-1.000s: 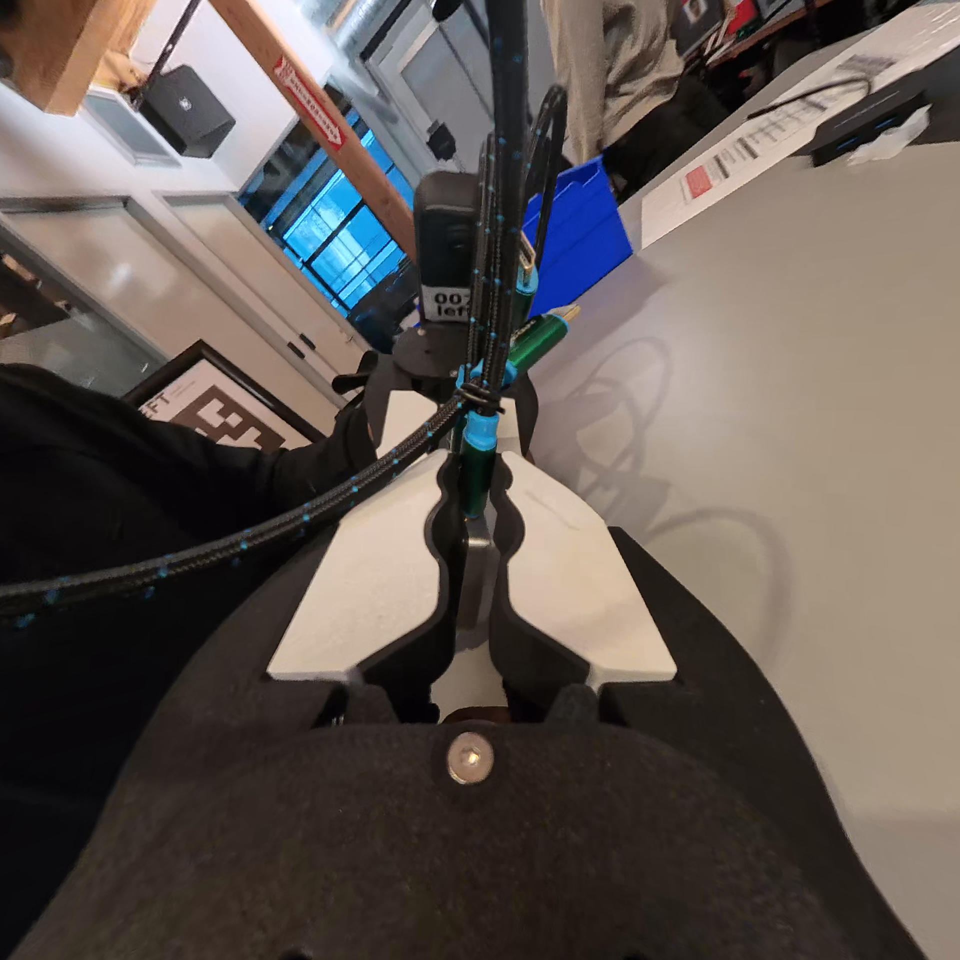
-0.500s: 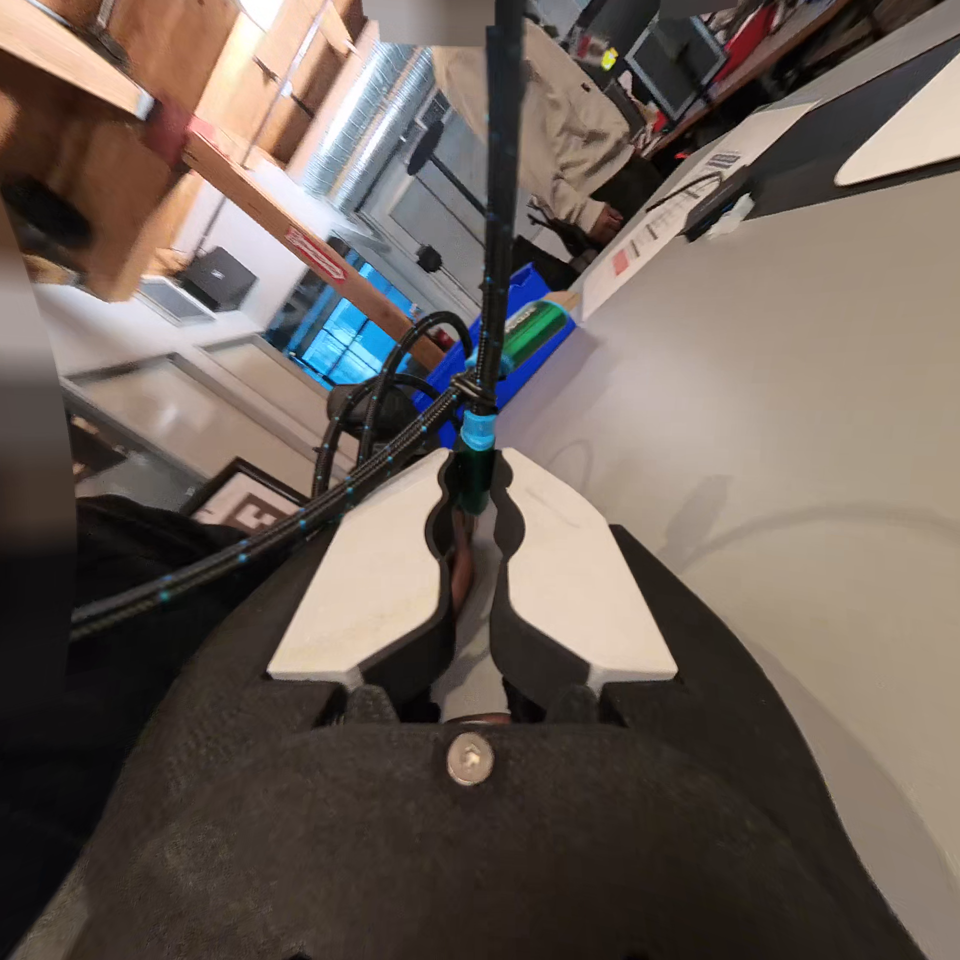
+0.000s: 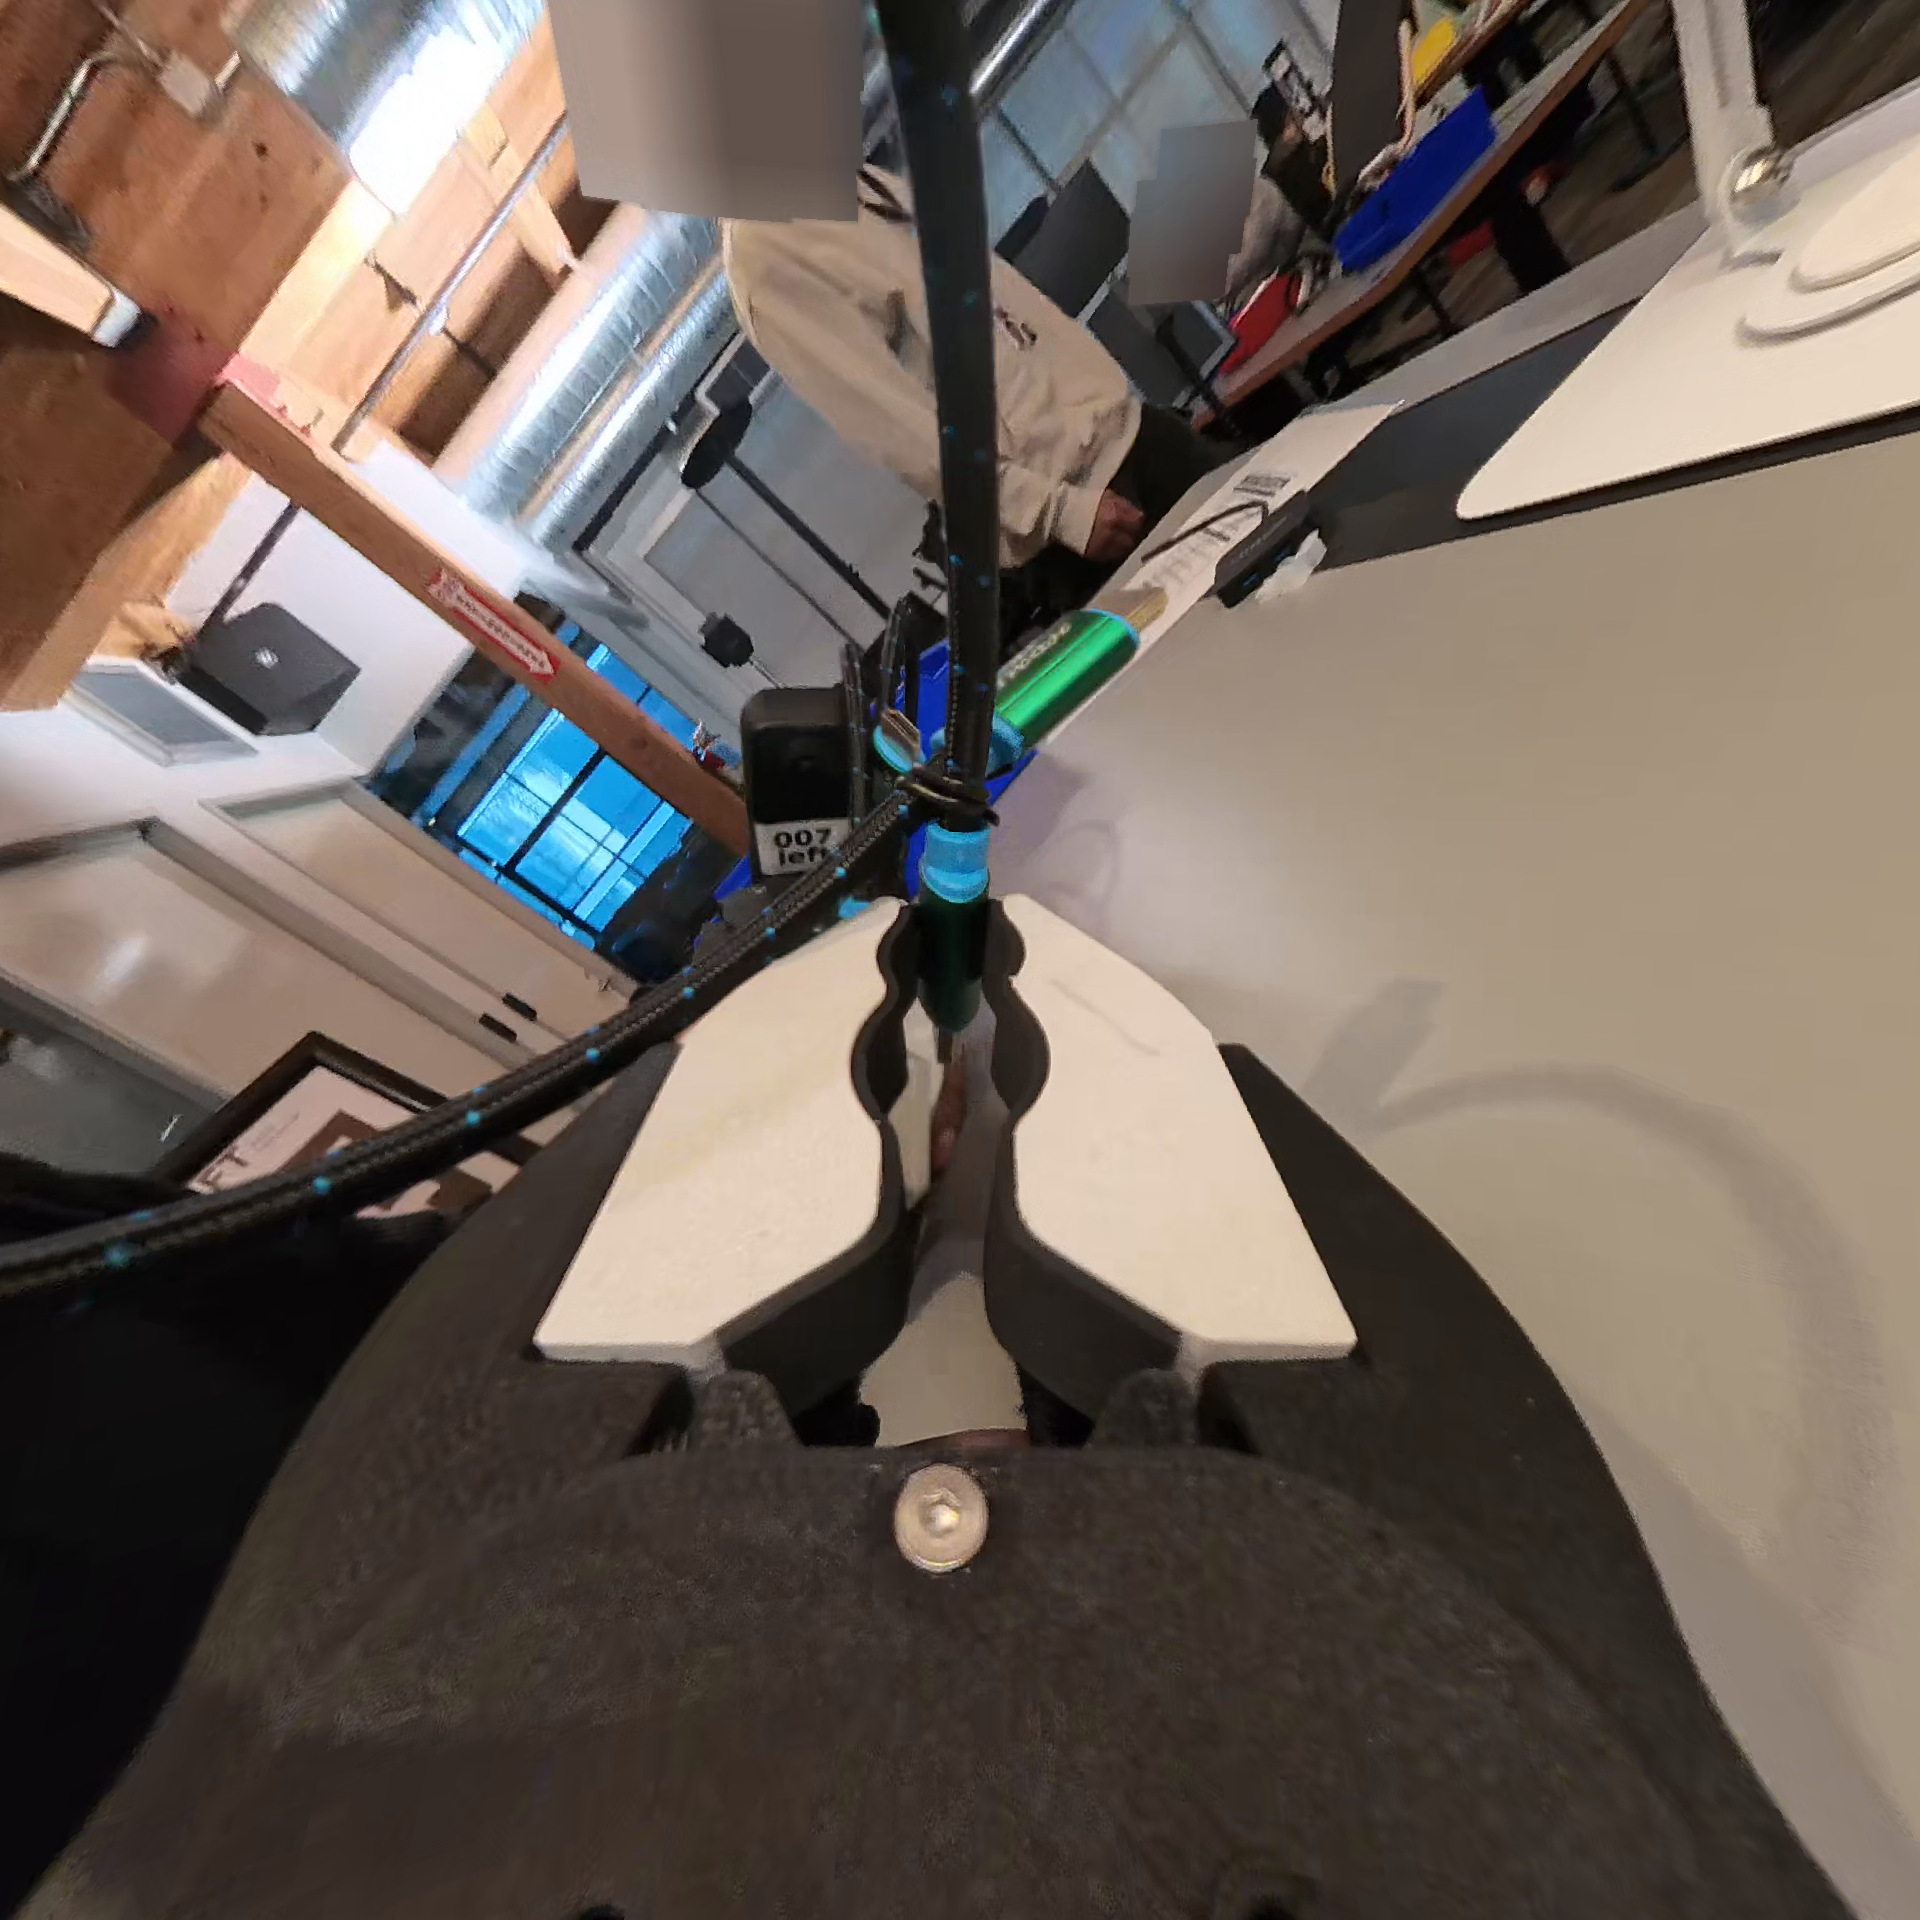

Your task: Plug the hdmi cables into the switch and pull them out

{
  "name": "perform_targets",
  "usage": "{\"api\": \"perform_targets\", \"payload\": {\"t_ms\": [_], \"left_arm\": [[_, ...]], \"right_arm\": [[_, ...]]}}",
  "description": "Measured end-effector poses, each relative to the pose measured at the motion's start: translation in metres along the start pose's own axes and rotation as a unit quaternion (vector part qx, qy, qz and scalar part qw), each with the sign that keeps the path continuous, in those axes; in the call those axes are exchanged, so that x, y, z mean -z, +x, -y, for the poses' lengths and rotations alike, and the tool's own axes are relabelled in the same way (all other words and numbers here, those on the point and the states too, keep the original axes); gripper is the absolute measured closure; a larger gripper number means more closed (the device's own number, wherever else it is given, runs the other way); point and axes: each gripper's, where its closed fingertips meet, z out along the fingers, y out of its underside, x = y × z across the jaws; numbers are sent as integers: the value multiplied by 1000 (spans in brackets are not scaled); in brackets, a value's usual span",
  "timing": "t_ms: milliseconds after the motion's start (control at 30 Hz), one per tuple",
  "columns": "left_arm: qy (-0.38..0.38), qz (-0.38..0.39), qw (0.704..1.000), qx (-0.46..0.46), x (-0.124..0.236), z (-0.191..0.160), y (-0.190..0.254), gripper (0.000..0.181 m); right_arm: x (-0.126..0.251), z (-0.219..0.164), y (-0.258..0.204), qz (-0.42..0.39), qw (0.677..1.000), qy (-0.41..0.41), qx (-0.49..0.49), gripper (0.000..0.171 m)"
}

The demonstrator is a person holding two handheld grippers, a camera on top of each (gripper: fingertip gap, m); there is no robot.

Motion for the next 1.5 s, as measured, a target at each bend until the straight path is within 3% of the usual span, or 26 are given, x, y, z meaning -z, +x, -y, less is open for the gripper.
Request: {"api": "perform_targets", "payload": {"t_ms": [267,433,533,633,700,833,1000,1033,1167,1333,1500], "left_arm": [[-2,6,1000,1,-1,0,-2,156],[-1,10,1000,2,-1,0,-2,155],[-1,13,1000,3,-2,0,-3,155],[-1,15,1000,2,-2,0,-3,155],[-1,18,1000,2,-2,0,-3,154],[-1,24,1000,0,-3,0,-4,154],[3,26,1000,0,-3,0,-4,154],[3,27,1000,-1,-3,0,-4,154],[1,28,1000,-1,-3,0,-4,153],[0,29,1000,-2,-3,0,-4,153],[3,41,999,-14,-5,1,-5,152]], "right_arm": [[16,32,-56,-116,987,-6,113,159],[93,69,-86,-249,948,17,196,159],[182,88,-69,-401,885,6,237,160],[290,80,-35,-590,765,-73,246,159],[343,59,-18,-667,697,-136,227,159],[384,23,7,-716,634,-214,199,159],[398,4,24,-733,599,-268,179,159],[398,1,24,-731,597,-277,180,159],[386,-4,18,-691,644,-276,180,146],[375,9,-10,-658,676,-255,211,134],[284,16,-52,-533,762,-223,293,136]]}}
